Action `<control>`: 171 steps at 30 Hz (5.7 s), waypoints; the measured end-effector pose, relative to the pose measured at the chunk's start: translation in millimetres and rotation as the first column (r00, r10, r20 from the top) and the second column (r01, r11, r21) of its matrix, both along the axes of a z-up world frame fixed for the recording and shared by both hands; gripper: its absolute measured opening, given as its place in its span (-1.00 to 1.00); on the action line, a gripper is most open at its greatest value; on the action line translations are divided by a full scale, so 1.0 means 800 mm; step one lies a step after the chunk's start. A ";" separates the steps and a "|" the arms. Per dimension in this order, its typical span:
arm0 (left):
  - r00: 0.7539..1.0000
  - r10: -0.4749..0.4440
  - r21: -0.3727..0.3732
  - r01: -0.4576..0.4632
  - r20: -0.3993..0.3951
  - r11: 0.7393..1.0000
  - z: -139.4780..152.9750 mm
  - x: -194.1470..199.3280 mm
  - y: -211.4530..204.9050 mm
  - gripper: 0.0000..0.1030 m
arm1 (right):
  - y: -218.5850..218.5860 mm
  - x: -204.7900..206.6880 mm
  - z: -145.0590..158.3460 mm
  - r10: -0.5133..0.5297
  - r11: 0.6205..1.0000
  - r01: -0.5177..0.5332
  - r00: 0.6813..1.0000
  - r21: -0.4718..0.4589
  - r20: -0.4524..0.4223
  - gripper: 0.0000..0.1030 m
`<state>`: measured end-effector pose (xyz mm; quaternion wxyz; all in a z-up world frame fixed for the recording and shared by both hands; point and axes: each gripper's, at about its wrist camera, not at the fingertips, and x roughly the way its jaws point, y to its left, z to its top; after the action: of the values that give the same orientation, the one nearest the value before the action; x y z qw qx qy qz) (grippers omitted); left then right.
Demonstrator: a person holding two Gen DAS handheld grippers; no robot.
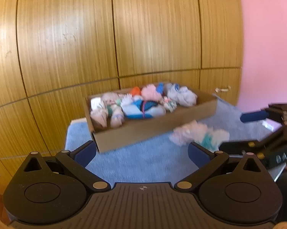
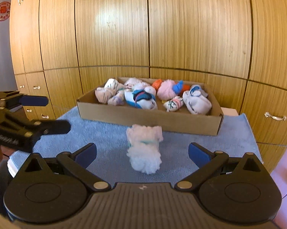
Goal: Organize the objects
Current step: 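Withdraw both open tools from the box back over the towel, then grasp a white fluffy bundle with the right tool while the left grasps a pink rolled sock, then carry both items into the box and open both tools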
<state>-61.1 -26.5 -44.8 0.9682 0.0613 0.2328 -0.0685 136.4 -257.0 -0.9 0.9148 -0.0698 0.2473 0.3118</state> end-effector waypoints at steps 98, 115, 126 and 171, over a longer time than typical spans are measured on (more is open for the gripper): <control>0.969 -0.085 0.044 0.098 -0.233 0.994 0.056 0.114 -0.009 -0.39 | -0.071 0.054 0.079 0.137 0.990 -0.137 0.991 -0.024 0.004 -0.34; 0.935 -0.068 0.079 0.102 -0.347 0.992 0.053 0.205 0.020 -0.40 | 0.111 0.163 0.078 0.407 0.903 -0.422 0.899 -0.075 -0.163 -0.34; 0.900 -0.077 0.035 0.102 -0.430 0.994 0.009 0.228 0.038 -0.40 | 0.152 0.201 0.022 0.412 0.885 -0.451 0.874 -0.113 -0.258 -0.34; 0.826 0.050 -0.031 -0.081 -0.562 0.996 0.018 0.257 0.024 0.67 | 0.155 0.185 0.045 0.292 0.815 -0.405 0.905 -0.415 -0.310 0.46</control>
<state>144.5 -7.7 -30.4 0.8605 0.0045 0.5063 -0.0563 284.8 -133.2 35.0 0.7616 -0.2969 0.4032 0.4114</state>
